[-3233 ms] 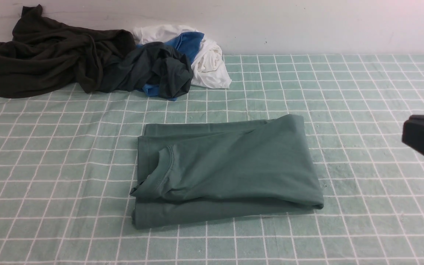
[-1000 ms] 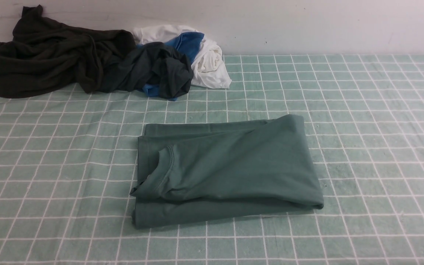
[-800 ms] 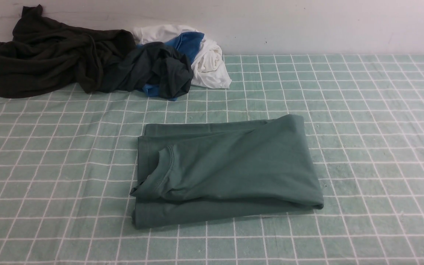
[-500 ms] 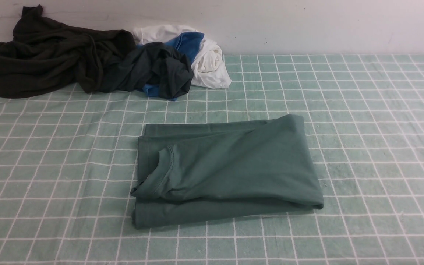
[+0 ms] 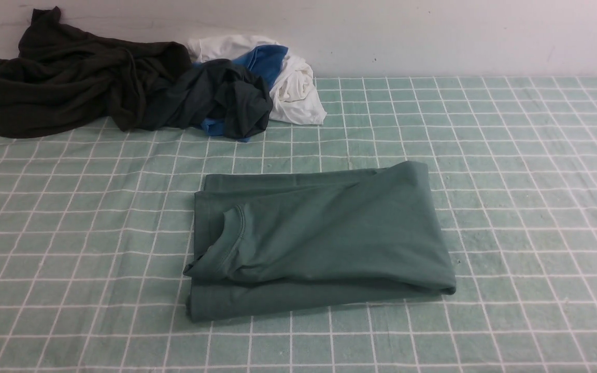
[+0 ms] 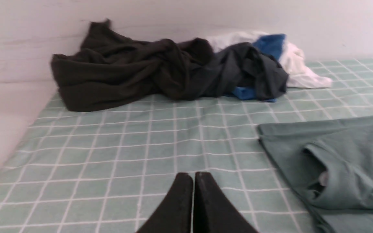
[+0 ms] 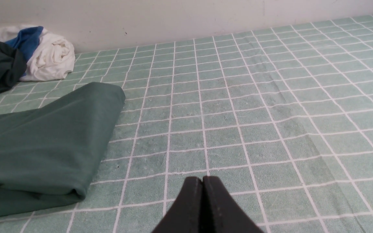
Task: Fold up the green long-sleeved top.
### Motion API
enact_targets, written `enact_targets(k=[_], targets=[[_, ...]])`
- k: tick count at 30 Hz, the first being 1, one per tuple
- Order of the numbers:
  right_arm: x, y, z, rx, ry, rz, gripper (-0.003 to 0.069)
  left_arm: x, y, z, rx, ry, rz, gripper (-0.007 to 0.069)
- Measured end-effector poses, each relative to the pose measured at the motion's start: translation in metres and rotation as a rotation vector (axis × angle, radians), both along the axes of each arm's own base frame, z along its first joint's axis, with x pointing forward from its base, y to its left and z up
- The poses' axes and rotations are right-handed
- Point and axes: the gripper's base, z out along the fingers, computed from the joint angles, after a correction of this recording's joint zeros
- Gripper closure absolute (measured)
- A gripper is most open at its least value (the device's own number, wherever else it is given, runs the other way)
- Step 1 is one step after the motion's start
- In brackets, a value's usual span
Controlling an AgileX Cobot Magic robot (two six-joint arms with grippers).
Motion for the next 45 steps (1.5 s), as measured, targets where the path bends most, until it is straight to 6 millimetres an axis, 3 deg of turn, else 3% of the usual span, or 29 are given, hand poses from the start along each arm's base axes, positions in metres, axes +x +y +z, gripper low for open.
enact_targets(k=[4,9,45], targets=[[0.000,0.000,0.000,0.002,0.000,0.000,0.0673,-0.002,0.005,-0.041,0.011,0.027,0.094,0.0628],[0.000,0.000,0.000,0.017,0.000,-0.003,0.0673,-0.002,0.006,-0.056,0.008,0.115,0.104,0.0628],[0.000,0.000,0.000,0.018,0.000,-0.004,0.0673,-0.003,0.001,-0.058,0.003,0.152,0.019,0.0627]])
